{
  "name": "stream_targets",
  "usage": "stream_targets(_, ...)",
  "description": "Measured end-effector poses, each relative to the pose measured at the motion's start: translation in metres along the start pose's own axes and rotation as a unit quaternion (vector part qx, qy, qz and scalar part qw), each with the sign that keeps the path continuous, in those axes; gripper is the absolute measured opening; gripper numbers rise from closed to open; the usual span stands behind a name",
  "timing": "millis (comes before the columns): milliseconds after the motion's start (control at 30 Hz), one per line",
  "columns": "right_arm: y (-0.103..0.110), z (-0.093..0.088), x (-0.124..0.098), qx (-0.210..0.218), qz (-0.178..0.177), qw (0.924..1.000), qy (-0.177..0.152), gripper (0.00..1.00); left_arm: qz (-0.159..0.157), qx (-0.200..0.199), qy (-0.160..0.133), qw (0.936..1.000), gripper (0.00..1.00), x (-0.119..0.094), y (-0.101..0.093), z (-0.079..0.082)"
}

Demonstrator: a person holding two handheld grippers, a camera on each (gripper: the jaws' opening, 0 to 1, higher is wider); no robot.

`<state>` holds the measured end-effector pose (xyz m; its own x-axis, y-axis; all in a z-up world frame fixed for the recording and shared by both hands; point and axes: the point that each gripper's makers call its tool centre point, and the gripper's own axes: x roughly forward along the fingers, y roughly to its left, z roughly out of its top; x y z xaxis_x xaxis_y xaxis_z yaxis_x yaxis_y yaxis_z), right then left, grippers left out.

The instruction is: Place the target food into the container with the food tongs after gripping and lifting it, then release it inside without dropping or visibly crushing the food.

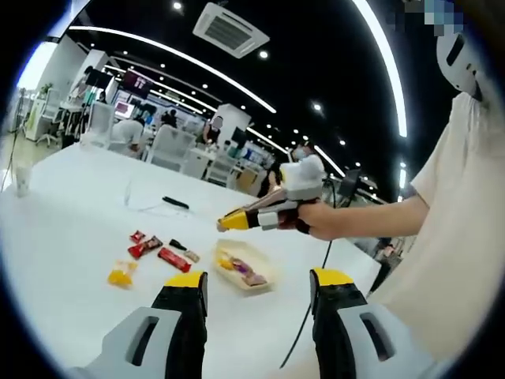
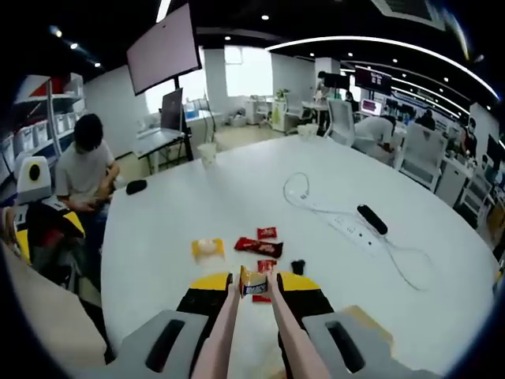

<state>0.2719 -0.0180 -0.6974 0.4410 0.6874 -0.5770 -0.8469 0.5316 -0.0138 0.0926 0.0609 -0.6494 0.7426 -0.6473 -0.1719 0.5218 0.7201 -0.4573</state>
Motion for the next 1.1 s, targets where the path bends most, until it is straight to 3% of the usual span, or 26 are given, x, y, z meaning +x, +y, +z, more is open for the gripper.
stream_targets(300, -0.02, 0.0, -0.022, 0.021, -0.024, 0.9993, -0.02, 0.21, -0.017, 0.012, 0.01, 0.9997, 0.51, 0.009, -0.005, 0.007)
stream_targets(433, -0.026, -0.002, -0.035, -0.01, -0.04, 0.999, -0.016, 0.21, -0.028, 0.02, 0.018, 0.9993, 0.51, 0.016, -0.01, 0.008)
stream_targets(567, -0.031, -0.004, -0.044, -0.012, -0.047, 0.9986, -0.019, 0.21, -0.033, 0.021, 0.017, 0.9991, 0.51, 0.021, -0.013, 0.008)
stream_targets(1100, -0.062, -0.032, -0.081, 0.041, -0.086, 0.9952, -0.022, 0.21, -0.066, 0.016, 0.024, 0.9974, 0.51, 0.045, -0.037, 0.0)
